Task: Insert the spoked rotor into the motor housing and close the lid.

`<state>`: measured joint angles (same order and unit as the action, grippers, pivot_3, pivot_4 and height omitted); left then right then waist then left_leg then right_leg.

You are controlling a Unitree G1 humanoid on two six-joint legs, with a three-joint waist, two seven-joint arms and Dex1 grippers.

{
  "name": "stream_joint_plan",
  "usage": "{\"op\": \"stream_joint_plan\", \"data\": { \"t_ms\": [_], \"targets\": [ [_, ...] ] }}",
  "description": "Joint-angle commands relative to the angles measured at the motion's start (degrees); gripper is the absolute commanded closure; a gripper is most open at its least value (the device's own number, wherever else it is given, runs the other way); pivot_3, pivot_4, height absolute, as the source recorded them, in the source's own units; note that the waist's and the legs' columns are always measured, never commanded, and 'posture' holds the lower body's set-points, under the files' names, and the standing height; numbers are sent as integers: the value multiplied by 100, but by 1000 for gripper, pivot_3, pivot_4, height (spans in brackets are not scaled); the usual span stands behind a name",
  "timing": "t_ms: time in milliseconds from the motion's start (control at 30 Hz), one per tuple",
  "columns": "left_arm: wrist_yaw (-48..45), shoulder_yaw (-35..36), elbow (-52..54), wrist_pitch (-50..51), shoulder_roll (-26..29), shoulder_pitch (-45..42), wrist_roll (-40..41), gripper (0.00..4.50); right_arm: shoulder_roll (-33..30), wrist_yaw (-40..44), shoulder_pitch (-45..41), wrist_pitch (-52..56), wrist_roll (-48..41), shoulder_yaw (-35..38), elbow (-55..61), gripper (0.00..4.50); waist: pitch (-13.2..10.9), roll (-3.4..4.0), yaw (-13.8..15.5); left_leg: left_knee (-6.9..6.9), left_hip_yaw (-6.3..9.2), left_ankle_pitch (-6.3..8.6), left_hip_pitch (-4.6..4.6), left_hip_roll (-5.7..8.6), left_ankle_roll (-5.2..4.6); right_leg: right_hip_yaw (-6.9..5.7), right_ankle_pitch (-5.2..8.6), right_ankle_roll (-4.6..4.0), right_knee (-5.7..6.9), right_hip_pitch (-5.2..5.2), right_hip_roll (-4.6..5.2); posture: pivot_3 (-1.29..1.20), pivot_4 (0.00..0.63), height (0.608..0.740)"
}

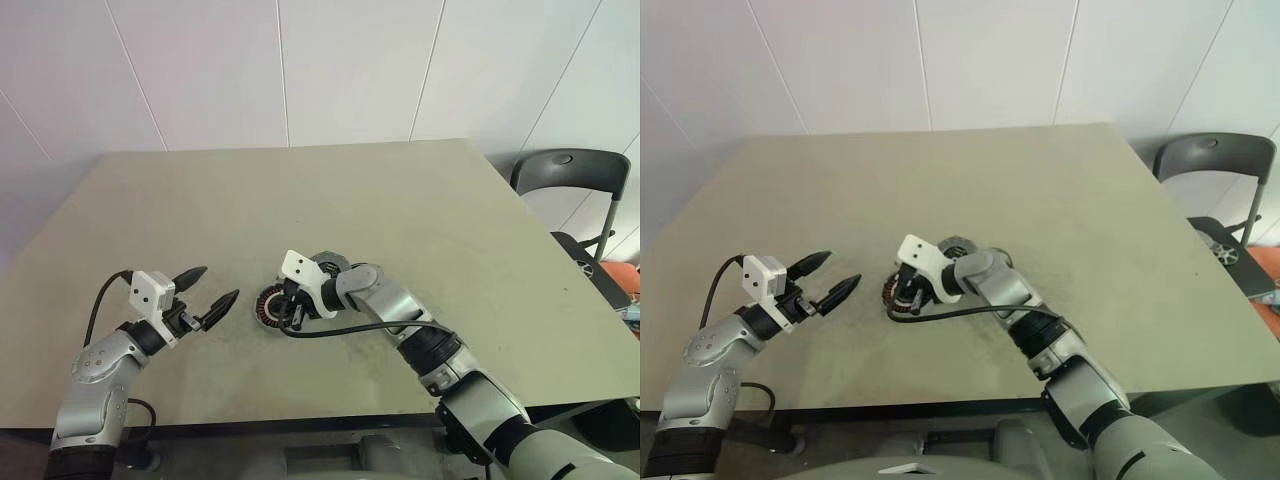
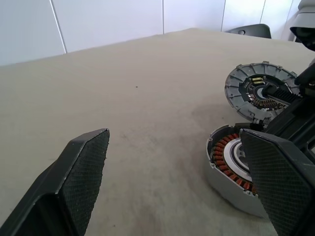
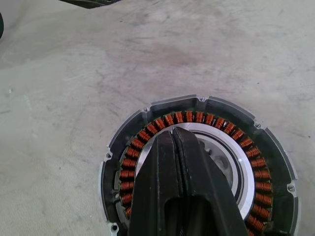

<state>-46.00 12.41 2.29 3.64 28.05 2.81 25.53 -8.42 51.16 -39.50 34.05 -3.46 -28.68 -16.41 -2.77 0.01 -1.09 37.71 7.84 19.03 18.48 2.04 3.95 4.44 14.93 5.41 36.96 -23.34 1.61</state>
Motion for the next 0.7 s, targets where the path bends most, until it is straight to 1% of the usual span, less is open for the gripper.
{"op": "stream_joint_plan", "data": {
  "t_ms": [33,233,400,467,533,700],
  "targets": [
    [15,-5,133,-2,-11,-42,13,0,-20,-193,-200,-66,37,302,-148,4472,0,0,3,0,0,0,0,0,0,0,0,0,0,0,0,0,0,740],
    [17,-47,132,9,-32,-65,7,0,53,-205,-226,-35,-52,435,-244,4472,0,0,-7,-3,0,0,2,0,0,0,0,0,-2,-3,0,0,0,740],
    [19,-47,119,13,-33,-82,-4,0,-38,120,-118,188,-193,388,-77,4472,0,0,-10,-28,0,-1,-2,-2,1,1,0,0,-6,-10,0,0,0,740],
    [17,-49,114,14,-32,-82,-6,0,36,64,-113,139,-291,549,-59,4472,0,0,-9,-37,1,-1,-2,-2,1,0,0,0,-11,-11,0,0,0,740],
    [15,-47,100,16,-31,-92,-5,0,228,10,-139,220,-588,848,47,4472,0,0,-12,-42,1,-1,-1,-2,1,1,0,0,-19,-11,1,0,0,740],
    [6,-57,48,8,-39,-139,-10,0,215,29,-86,165,-450,620,144,4472,0,0,-7,-53,3,-1,0,-2,1,1,0,0,-34,-11,2,0,0,740]
  ]
}}
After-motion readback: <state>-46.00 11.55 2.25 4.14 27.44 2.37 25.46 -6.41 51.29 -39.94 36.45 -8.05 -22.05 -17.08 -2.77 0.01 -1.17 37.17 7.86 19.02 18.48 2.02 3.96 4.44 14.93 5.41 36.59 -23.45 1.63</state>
